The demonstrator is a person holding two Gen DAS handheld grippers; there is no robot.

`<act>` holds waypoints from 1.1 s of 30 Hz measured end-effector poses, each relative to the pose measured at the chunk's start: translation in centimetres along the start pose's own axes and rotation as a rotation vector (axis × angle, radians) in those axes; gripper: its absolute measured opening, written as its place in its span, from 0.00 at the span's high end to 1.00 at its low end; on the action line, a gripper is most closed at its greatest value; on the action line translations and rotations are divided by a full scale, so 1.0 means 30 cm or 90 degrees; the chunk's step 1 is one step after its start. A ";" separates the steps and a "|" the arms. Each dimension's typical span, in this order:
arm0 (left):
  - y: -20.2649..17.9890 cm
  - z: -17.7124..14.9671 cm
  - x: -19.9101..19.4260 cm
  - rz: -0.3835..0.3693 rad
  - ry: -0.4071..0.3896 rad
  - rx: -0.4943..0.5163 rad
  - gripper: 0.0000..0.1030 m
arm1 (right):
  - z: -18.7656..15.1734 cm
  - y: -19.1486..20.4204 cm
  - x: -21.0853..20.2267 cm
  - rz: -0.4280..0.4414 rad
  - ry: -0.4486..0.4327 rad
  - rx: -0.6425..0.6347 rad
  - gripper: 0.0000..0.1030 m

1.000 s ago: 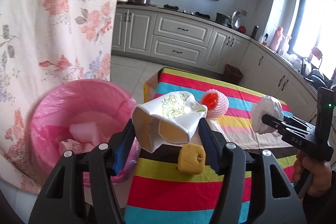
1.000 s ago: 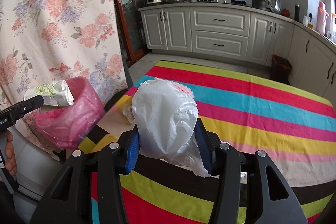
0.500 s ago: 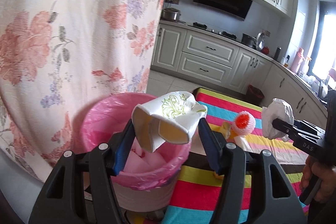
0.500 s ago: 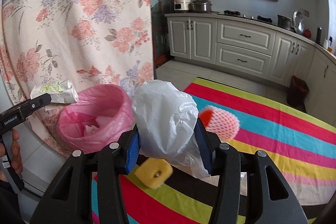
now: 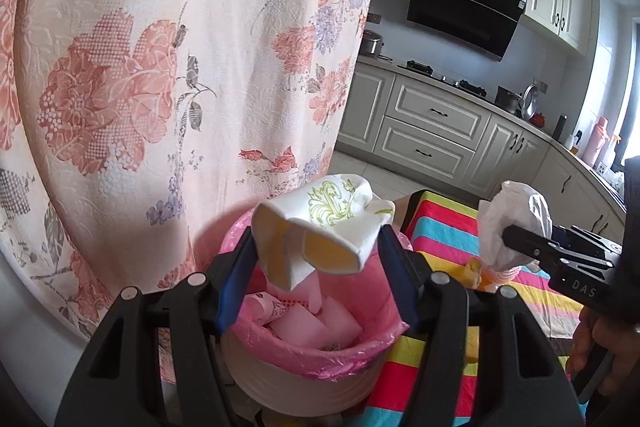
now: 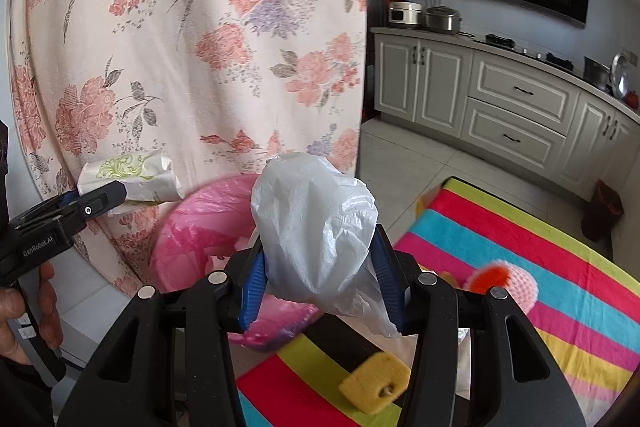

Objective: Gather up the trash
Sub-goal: 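Lift the paper cup and plastic bag and carry them over the pink bin, then open both grippers to drop the cup and bag into the bin, then move both open grippers away from the bin toward the table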

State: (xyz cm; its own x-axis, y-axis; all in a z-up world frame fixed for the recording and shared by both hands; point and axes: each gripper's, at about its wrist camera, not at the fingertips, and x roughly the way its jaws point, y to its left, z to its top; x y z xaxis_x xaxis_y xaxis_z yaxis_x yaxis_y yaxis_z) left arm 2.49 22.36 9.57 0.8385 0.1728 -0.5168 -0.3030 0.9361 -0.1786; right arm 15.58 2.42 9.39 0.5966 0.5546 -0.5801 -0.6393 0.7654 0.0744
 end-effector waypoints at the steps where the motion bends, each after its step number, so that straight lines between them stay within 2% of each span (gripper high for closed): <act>1: 0.006 0.002 0.002 0.002 0.000 0.000 0.42 | 0.010 0.015 0.015 0.005 0.001 -0.003 0.54; 16: 0.084 0.028 0.056 0.021 0.004 -0.025 0.42 | 0.092 0.125 0.198 0.057 0.028 -0.029 0.51; 19: 0.091 0.034 0.067 0.020 0.005 -0.028 0.39 | 0.096 0.133 0.220 0.059 0.032 -0.034 0.43; 20: 0.094 0.036 0.073 0.020 0.006 -0.029 0.38 | 0.098 0.134 0.224 0.060 0.031 -0.036 0.36; 21: 0.094 0.037 0.078 0.019 0.007 -0.030 0.38 | 0.099 0.135 0.225 0.057 0.025 -0.039 0.34; 24: 0.096 0.035 0.091 0.021 0.011 -0.031 0.35 | 0.097 0.131 0.232 0.054 0.024 -0.040 0.32; 33: 0.093 0.020 0.092 0.018 0.013 -0.029 0.35 | 0.075 0.076 0.202 0.040 0.020 -0.018 0.30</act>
State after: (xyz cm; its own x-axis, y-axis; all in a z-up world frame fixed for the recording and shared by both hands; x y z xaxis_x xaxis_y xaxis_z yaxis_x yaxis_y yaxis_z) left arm 4.23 25.62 8.13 0.8199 0.1929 -0.5390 -0.3473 0.9161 -0.2005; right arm 18.82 8.26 7.87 0.5396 0.5898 -0.6008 -0.6886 0.7198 0.0882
